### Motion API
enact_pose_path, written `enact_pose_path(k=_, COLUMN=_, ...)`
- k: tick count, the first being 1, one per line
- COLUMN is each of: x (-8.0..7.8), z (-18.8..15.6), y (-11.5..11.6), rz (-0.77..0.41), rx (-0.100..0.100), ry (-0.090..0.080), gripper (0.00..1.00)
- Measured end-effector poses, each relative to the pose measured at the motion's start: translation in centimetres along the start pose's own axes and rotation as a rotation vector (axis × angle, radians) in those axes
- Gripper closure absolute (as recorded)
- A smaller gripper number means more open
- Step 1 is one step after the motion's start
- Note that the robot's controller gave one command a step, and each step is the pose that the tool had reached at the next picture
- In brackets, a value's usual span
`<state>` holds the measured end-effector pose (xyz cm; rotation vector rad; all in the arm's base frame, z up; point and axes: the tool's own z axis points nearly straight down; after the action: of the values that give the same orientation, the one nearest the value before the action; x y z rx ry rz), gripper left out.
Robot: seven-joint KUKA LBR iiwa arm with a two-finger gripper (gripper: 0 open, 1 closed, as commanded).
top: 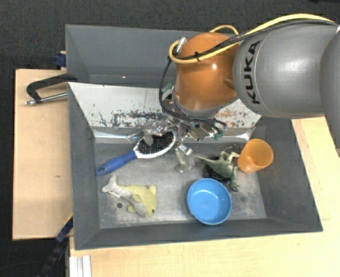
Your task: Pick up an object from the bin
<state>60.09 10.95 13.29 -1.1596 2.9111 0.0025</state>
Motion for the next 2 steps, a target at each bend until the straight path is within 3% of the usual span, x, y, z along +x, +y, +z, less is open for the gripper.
enact_pose_path(k=1, x=-0.6, z=-0.4, y=4.2, rz=0.131, rx=-0.003, ry=0.005, gripper=0.0)
enact_pose_path(k=2, x=-6.6, z=6.6, y=7.1, rz=0.099, rx=-0.003, ry=0.001, gripper=0.0)
